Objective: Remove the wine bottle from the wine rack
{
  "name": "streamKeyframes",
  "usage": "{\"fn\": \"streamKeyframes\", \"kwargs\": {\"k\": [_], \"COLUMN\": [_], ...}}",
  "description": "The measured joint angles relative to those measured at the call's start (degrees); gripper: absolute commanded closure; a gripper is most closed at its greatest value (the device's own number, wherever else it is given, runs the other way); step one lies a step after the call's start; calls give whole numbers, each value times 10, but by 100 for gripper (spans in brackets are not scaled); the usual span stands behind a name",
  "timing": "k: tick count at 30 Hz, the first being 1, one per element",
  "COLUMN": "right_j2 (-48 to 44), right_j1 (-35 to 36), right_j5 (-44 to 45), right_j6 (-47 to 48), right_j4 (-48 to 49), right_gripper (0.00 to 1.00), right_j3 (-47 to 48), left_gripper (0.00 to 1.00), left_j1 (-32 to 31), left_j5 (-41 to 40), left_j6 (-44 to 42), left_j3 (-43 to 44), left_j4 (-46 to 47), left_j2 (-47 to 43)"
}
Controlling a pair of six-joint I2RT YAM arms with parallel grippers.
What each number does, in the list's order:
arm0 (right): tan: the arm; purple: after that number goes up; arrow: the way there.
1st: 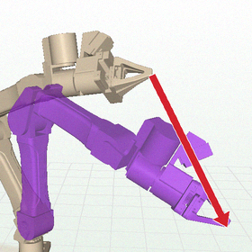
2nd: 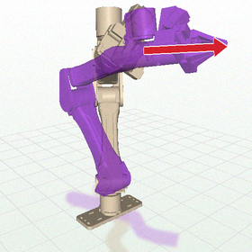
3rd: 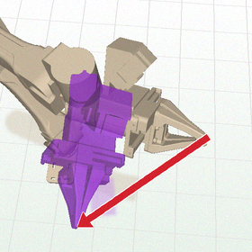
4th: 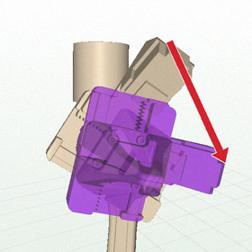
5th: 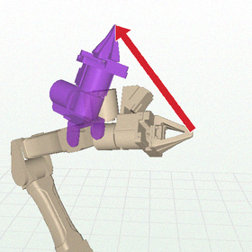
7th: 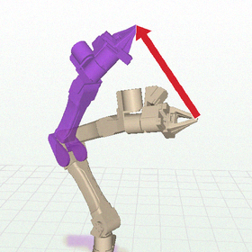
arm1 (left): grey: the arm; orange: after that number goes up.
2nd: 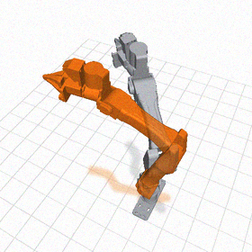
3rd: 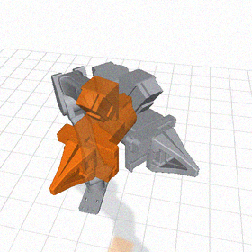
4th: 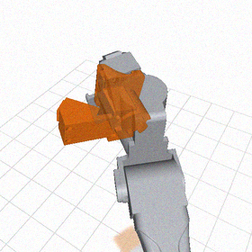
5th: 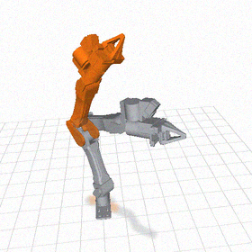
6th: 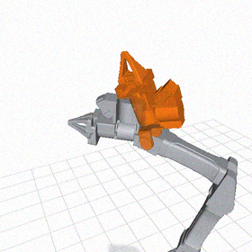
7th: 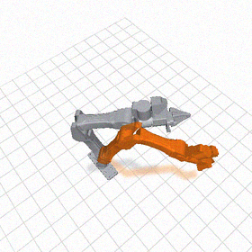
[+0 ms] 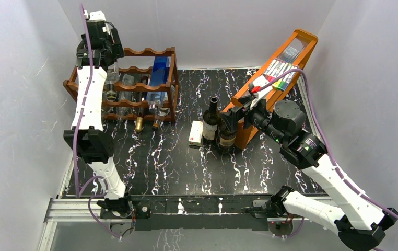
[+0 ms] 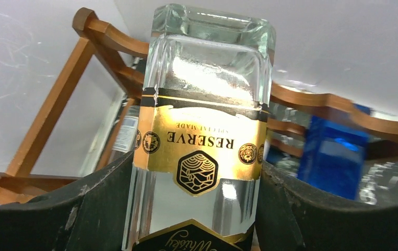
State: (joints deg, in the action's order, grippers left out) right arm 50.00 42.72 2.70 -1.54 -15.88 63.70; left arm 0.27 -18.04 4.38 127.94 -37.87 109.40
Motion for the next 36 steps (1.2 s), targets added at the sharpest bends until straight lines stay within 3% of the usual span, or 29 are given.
{"fn": "streamKeyframes", "kwargs": {"k": [7, 13, 19, 29, 36], "right_j2": [15, 40, 73, 143, 194], "right_j1": [0, 0, 0, 0, 7], "right_j5": [-6, -1, -27, -89, -114], "right_j6": [0, 0, 1, 14, 20], "right_j4": [10, 9, 4, 6, 14], "right_gripper": [2, 2, 2, 2, 2], "right_j3": [0, 14, 37, 81, 125], "left_gripper": [100, 100, 100, 100, 100], "left_j1": [0, -1, -1, -1, -1], "left_j5": [99, 229, 244, 233, 231], "left_j6": [103, 248, 305, 318, 313], "left_j3": [-43, -132, -188, -162, -198], "left_j4": [-5, 24, 59, -24, -68], "left_j2": [-94, -169, -169, -172, -184]}}
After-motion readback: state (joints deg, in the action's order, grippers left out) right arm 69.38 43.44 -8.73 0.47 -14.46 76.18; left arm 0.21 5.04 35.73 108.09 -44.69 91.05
